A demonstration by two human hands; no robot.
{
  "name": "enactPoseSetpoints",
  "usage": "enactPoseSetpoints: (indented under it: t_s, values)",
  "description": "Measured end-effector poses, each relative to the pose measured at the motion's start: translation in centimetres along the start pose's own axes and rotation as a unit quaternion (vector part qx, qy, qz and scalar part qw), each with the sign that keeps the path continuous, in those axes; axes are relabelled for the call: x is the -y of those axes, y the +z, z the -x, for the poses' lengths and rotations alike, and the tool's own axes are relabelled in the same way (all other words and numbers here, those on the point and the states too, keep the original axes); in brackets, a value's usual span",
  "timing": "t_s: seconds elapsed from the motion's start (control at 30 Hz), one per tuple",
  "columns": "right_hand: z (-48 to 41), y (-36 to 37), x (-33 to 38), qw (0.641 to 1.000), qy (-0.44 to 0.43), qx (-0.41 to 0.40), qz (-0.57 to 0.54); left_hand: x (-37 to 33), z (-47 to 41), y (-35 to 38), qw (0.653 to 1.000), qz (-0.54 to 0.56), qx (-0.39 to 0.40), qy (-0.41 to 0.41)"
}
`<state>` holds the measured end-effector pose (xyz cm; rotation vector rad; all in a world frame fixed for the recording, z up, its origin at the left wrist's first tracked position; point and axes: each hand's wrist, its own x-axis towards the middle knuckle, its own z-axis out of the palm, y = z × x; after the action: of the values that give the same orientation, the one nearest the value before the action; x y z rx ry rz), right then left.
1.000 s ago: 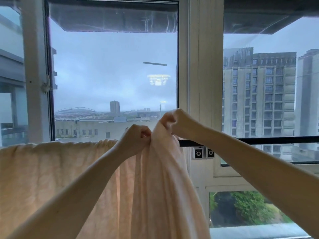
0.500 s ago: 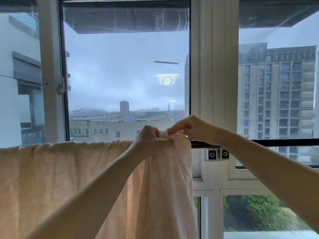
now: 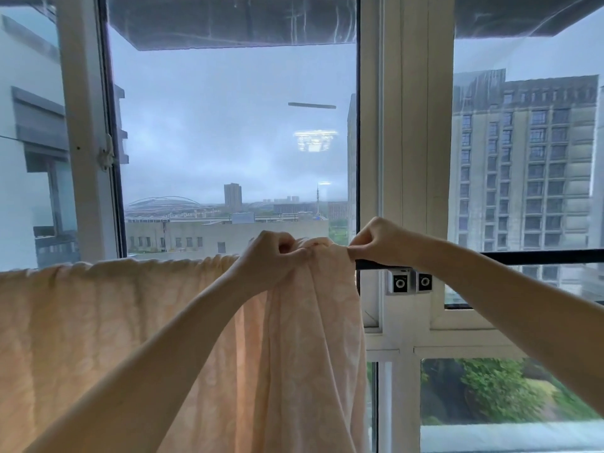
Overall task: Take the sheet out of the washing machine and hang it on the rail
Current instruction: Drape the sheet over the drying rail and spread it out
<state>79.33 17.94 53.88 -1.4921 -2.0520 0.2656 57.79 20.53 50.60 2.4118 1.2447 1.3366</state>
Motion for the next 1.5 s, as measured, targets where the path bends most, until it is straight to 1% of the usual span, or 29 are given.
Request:
enactPoseSetpoints:
  t_s: [0.07, 0.17, 0.23, 0.3, 0.37, 0.4, 0.47, 0.5, 0.63, 0.8, 0.9, 0.97, 1.0, 1.07, 1.13, 1.2, 1.23, 1.3, 1.37, 1.43, 1.5]
  values:
    - [-0.3, 0.7, -0.2, 0.998, -0.011, -0.054, -0.019, -0.1, 0.1, -0.2, 1.000, -0.001, 0.014, 0.003]
    - [-0.4, 1.5, 0.1, 0.996, -0.010, -0.083, 0.024, -0.2, 0.1, -0.1, 1.000, -0.007, 0.019, 0.012]
    - [-0.5, 1.6, 0.0, 0.994, 0.013, -0.111, 0.012, -0.1, 0.1, 0.0, 1.000, -0.012, 0.011, 0.015]
    - [-0.4, 0.8, 0.0, 0.991, 0.046, -0.121, -0.045, 0.0, 0.2, 0.2, 1.000, -0.017, 0.001, 0.016]
    - [-0.1, -0.6, 0.1, 0.981, 0.089, -0.113, -0.130, -0.3, 0.4, 0.3, 1.000, -0.022, -0.003, 0.015]
    - [0.1, -1.4, -0.1, 0.968, 0.117, -0.111, -0.191, -0.5, 0.4, 0.4, 1.000, -0.023, -0.002, 0.014]
    - [0.7, -3.0, -0.8, 0.931, 0.150, -0.126, -0.308, -0.8, 0.4, 0.5, 1.000, -0.022, -0.005, 0.010]
    - [1.1, -3.8, -1.3, 0.922, 0.155, -0.134, -0.329, -0.9, 0.5, 0.6, 1.000, -0.014, -0.008, 0.008]
    - [2.5, -6.8, -3.7, 0.936, 0.156, -0.167, -0.267, -1.8, 0.7, 0.9, 1.000, 0.014, -0.005, -0.007]
    - [2.9, -9.7, -7.4, 0.941, 0.149, -0.204, -0.227, -3.5, 0.5, 2.4, 0.999, -0.033, 0.010, -0.022]
    - [2.8, -11.4, -10.2, 0.942, 0.159, -0.226, -0.190, -4.0, 0.4, 3.0, 0.999, -0.031, -0.023, -0.037]
    - [2.7, -13.0, -11.8, 0.938, 0.171, -0.254, -0.160, -4.2, 0.2, 3.5, 0.997, -0.046, -0.049, -0.045]
    - [2.8, -13.8, -12.5, 0.936, 0.176, -0.276, -0.131, -4.2, 0.2, 3.6, 0.995, -0.056, -0.060, -0.051]
    - [3.4, -15.5, -13.8, 0.929, 0.172, -0.325, -0.038, -4.1, 0.1, 3.7, 0.993, -0.071, -0.074, -0.067]
    - [4.8, -16.4, -14.7, 0.924, 0.130, -0.355, 0.058, -4.0, 0.0, 3.7, 0.991, -0.073, -0.075, -0.081]
    - [6.0, -16.2, -15.6, 0.934, 0.077, -0.334, 0.099, -4.5, 0.0, 3.8, 0.992, -0.053, -0.067, -0.090]
    - [6.4, -15.7, -15.8, 0.946, 0.058, -0.298, 0.116, -4.9, 0.0, 3.9, 0.993, -0.041, -0.057, -0.091]
    - [7.0, -14.4, -15.9, 0.968, 0.029, -0.196, 0.153, -5.8, 0.0, 4.2, 0.995, -0.019, -0.027, -0.094]
    - [7.2, -13.2, -15.1, 0.976, -0.011, -0.123, 0.181, -6.5, 0.0, 4.4, 0.996, -0.005, 0.004, -0.094]
    - [7.4, -12.0, -13.5, 0.979, -0.066, -0.083, 0.174, -7.0, 0.0, 4.7, 0.996, -0.002, 0.002, -0.088]
    - [7.6, -10.5, -11.4, 0.985, -0.110, -0.022, 0.130, -7.3, 0.1, 5.1, 0.997, -0.004, -0.022, -0.078]
